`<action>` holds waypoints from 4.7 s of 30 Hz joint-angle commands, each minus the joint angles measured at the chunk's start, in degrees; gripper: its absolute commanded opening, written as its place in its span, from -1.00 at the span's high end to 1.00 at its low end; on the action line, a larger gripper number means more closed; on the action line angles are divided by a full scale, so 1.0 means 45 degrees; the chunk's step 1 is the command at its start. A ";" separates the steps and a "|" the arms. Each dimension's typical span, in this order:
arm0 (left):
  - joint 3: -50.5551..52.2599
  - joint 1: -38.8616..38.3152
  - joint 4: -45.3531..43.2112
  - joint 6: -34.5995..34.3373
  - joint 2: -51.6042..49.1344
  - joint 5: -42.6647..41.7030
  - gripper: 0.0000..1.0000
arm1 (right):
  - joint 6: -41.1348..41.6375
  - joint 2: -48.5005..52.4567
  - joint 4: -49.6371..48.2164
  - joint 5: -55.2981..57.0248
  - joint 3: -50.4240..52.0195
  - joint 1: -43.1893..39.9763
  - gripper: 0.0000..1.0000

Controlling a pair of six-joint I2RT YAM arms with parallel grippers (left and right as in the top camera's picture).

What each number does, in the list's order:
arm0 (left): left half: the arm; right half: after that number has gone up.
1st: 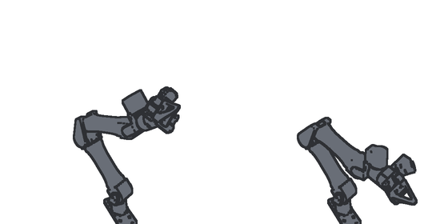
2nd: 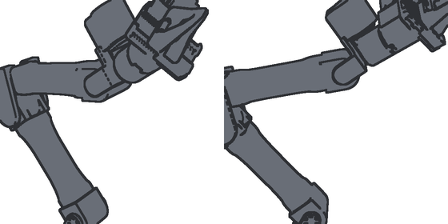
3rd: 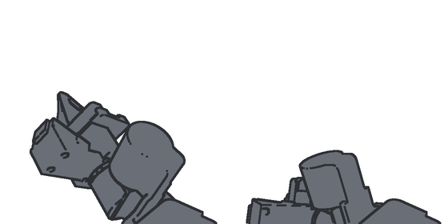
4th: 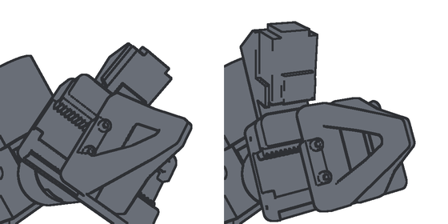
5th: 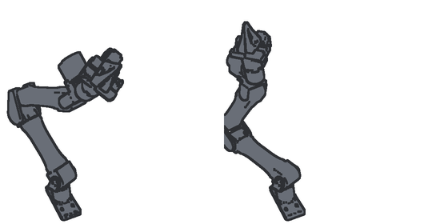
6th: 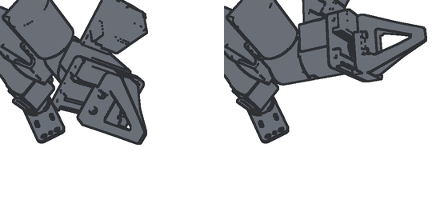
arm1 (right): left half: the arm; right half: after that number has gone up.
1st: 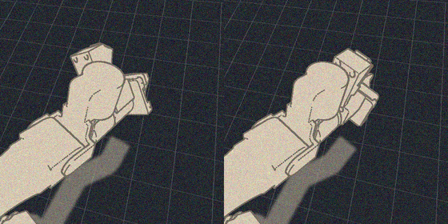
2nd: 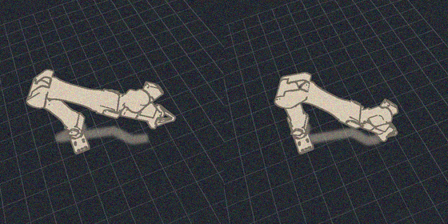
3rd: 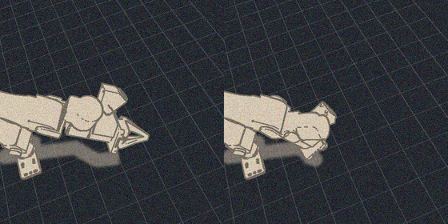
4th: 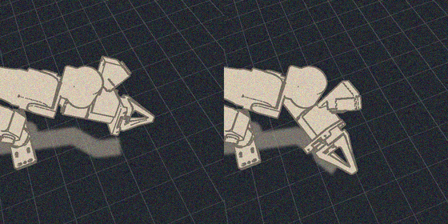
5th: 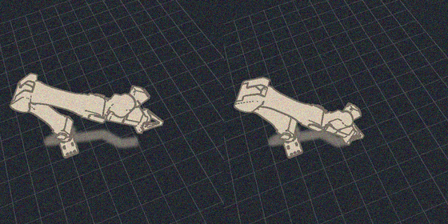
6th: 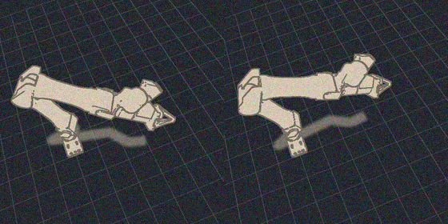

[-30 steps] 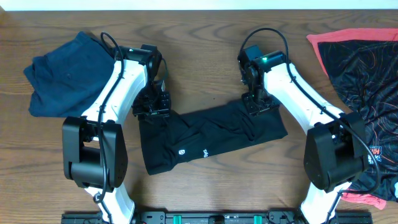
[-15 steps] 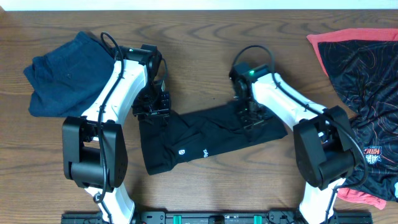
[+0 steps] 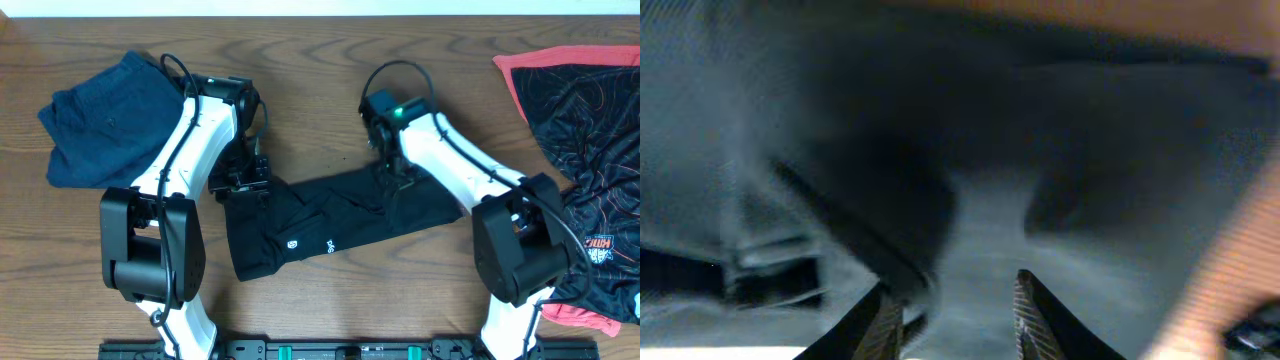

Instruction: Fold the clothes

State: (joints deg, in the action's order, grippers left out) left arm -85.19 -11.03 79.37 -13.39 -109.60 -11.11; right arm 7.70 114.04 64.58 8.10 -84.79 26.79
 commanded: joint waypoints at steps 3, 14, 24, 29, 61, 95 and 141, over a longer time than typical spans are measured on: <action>0.0335 -0.0044 0.0092 -0.0622 0.0141 0.0709 -0.11 | 0.0622 -0.1350 0.0117 0.1015 -0.0855 -0.0991 0.19; 0.3560 -0.0068 -0.4279 0.0627 0.0141 -0.1763 -0.22 | 0.0175 -0.1919 0.0306 0.0865 -0.0855 -0.1637 0.09; 0.5557 -0.0049 -0.6790 0.0423 0.0141 -0.4002 -0.22 | 0.0180 -0.1919 0.0364 0.0865 -0.0855 -0.1642 0.09; 0.5255 0.0228 -0.6771 0.0442 0.0544 -0.3968 -0.24 | 0.0180 -0.1919 0.0384 0.0860 -0.0855 -0.1637 0.09; 0.2030 0.2477 -0.5833 0.2977 0.1200 -0.6295 -0.39 | 0.0471 -0.1919 0.0559 0.0330 -0.0860 -0.1962 0.09; 0.4911 0.0617 -0.8427 0.3536 -0.0942 -0.5668 -0.49 | 0.0568 -0.1919 0.0714 0.0330 -0.0860 -0.2055 0.10; 0.2472 0.2433 -0.6441 0.2880 0.0092 -0.3264 -0.24 | 0.0563 -0.1919 0.0792 0.0335 -0.0860 -0.2059 0.10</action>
State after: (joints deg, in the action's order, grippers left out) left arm -73.34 -0.05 51.03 -1.23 -110.67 -26.50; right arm 9.04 105.75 68.05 9.47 -88.07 17.89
